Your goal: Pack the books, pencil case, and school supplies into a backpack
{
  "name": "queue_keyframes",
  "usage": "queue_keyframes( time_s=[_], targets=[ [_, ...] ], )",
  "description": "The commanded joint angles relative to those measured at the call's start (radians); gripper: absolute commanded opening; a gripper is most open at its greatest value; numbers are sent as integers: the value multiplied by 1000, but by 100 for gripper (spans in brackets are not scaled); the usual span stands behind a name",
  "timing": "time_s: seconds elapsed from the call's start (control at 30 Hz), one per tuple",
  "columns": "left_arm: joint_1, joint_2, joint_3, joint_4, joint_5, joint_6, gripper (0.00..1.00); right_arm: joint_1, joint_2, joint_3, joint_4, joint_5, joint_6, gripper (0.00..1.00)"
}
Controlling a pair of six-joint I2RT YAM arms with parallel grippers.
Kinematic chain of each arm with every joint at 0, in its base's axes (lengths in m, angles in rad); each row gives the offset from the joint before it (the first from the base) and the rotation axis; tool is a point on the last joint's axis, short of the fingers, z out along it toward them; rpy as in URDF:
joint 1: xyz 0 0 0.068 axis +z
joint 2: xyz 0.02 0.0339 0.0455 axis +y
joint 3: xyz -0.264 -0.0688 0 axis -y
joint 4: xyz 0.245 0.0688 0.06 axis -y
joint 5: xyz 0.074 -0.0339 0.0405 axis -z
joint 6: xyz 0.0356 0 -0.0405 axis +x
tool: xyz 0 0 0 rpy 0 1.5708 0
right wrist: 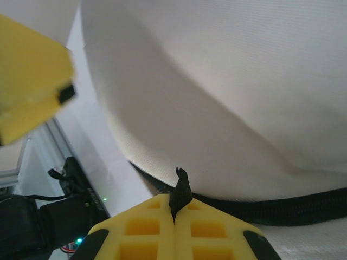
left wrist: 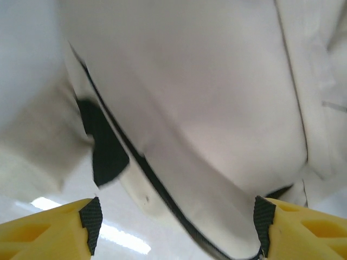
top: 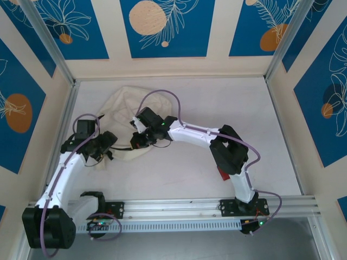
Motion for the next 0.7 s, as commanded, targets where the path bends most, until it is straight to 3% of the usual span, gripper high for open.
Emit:
queue_keyframes(
  time_s=[0.0, 0.2, 0.37, 0.57, 0.67],
  targets=[
    [3, 1, -56, 67, 136, -75, 76, 7, 5, 40, 19, -48, 19, 0],
    [-7, 83, -72, 163, 169, -85, 70, 22, -31, 11, -5, -17, 10, 0],
    [-15, 134, -105, 192, 116, -89, 39, 36, -76, -33, -39, 54, 12, 0],
    [-14, 131, -121, 144, 2, -48, 4, 38, -145, -119, -114, 251, 43, 0],
    [-15, 137, -128, 128, -19, -29, 0, 17, -143, -144, -166, 341, 66, 0]
  ],
)
